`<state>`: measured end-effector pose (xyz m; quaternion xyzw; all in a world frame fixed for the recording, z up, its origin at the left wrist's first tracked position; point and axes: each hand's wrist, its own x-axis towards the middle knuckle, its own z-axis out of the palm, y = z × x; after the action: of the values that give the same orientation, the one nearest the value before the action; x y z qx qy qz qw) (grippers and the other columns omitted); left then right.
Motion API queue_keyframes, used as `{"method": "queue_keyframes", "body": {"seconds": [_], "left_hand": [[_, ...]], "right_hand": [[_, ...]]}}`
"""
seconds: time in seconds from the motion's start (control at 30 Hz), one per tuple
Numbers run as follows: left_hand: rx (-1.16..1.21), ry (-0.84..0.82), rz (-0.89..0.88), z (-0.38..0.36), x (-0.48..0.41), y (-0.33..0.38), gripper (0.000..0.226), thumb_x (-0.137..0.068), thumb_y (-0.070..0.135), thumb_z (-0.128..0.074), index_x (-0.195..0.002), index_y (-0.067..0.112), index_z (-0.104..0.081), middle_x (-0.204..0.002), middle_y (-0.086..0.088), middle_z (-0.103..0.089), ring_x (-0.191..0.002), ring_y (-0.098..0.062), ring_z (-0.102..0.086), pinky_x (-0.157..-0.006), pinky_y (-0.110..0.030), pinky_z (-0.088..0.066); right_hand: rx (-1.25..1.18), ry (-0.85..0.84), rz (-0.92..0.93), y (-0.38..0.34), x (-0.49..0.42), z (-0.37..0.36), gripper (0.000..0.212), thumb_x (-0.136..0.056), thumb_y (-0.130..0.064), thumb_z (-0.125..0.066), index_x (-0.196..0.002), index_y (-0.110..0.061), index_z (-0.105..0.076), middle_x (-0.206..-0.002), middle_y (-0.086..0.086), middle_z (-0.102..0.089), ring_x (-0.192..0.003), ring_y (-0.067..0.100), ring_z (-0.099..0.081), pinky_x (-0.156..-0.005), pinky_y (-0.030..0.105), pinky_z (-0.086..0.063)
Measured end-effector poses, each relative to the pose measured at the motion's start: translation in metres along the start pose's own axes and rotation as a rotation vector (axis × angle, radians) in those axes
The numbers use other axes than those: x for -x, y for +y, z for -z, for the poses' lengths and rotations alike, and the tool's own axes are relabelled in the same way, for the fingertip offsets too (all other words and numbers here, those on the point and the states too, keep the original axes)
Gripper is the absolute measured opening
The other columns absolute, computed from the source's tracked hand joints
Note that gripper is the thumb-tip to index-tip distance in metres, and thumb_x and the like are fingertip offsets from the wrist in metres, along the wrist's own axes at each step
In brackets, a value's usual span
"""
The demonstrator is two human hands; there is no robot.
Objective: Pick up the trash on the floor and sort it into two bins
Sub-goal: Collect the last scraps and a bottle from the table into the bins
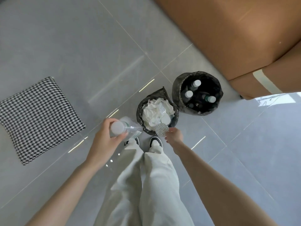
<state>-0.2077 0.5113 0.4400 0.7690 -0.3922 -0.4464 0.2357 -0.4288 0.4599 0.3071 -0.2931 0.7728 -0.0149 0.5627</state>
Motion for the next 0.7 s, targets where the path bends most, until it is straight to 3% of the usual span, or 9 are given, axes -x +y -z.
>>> {"method": "queue_keyframes", "body": {"seconds": [0.1, 0.17, 0.23, 0.33, 0.5, 0.63, 0.7], "left_hand": [[-0.007, -0.032, 0.002, -0.010, -0.028, -0.024, 0.034, -0.079, 0.014, -0.073, -0.104, 0.015, -0.050, -0.094, 0.014, -0.057, -0.081, 0.014, -0.056, -0.065, 0.000, -0.040], [-0.006, -0.054, 0.003, -0.016, -0.046, -0.044, 0.033, -0.080, 0.013, -0.073, -0.104, 0.015, -0.051, -0.094, 0.013, -0.058, -0.082, 0.012, -0.056, -0.065, -0.001, -0.041], [0.004, -0.068, 0.013, -0.022, -0.059, -0.059, 0.033, -0.079, 0.015, -0.073, -0.105, 0.016, -0.051, -0.096, 0.012, -0.060, -0.084, 0.008, -0.057, -0.066, -0.002, -0.042], [0.010, -0.094, 0.030, -0.029, -0.074, -0.073, 0.035, -0.079, 0.019, -0.074, -0.105, 0.021, -0.051, -0.099, 0.012, -0.062, -0.088, 0.002, -0.060, -0.070, -0.003, -0.043], [0.028, -0.142, 0.017, -0.039, -0.085, -0.065, 0.034, -0.079, 0.019, -0.073, -0.101, 0.027, -0.050, -0.102, 0.013, -0.061, -0.091, -0.004, -0.060, -0.073, -0.004, -0.043], [0.032, -0.185, -0.021, -0.039, -0.086, -0.033, 0.033, -0.079, 0.022, -0.074, -0.099, 0.031, -0.049, -0.099, 0.014, -0.062, -0.093, -0.009, -0.061, -0.079, -0.018, -0.049], [0.033, -0.209, -0.047, -0.034, -0.084, -0.009, 0.034, -0.079, 0.024, -0.074, -0.101, 0.030, -0.049, -0.099, 0.013, -0.062, -0.093, -0.011, -0.062, -0.079, -0.023, -0.049]], "right_hand": [[0.085, 0.021, -0.007, 0.003, -0.047, -0.026, 0.027, -0.088, -0.004, -0.042, -0.104, -0.011, -0.063, -0.085, 0.011, -0.060, -0.070, 0.024, -0.055, -0.061, 0.035, -0.050], [0.131, 0.036, -0.016, 0.009, -0.078, -0.042, 0.036, -0.087, -0.006, -0.043, -0.117, -0.009, -0.062, -0.094, 0.013, -0.064, -0.083, 0.026, -0.057, -0.079, 0.040, -0.052], [0.147, 0.046, -0.027, 0.015, -0.099, -0.053, 0.036, -0.087, -0.004, -0.043, -0.117, -0.004, -0.062, -0.106, 0.017, -0.066, -0.096, 0.031, -0.062, -0.089, 0.043, -0.052], [0.125, 0.045, -0.061, 0.021, -0.123, -0.063, 0.037, -0.087, -0.002, -0.041, -0.110, -0.010, -0.067, -0.113, 0.014, -0.067, -0.103, 0.033, -0.063, -0.088, 0.041, -0.053], [0.173, -0.016, -0.048, 0.017, -0.116, -0.049, 0.043, -0.088, -0.002, -0.044, -0.127, -0.016, -0.058, -0.128, 0.004, -0.060, -0.112, 0.025, -0.057, -0.090, 0.031, -0.049], [0.074, -0.141, 0.096, -0.011, -0.071, -0.023, 0.047, -0.086, -0.004, -0.059, -0.129, -0.022, -0.055, -0.128, 0.001, -0.057, -0.105, 0.018, -0.057, -0.079, 0.022, -0.049], [0.108, -0.222, 0.215, -0.031, -0.038, -0.006, 0.055, -0.080, -0.008, -0.069, -0.129, -0.029, -0.053, -0.128, -0.004, -0.056, -0.105, 0.017, -0.057, -0.085, 0.025, -0.049]]}}
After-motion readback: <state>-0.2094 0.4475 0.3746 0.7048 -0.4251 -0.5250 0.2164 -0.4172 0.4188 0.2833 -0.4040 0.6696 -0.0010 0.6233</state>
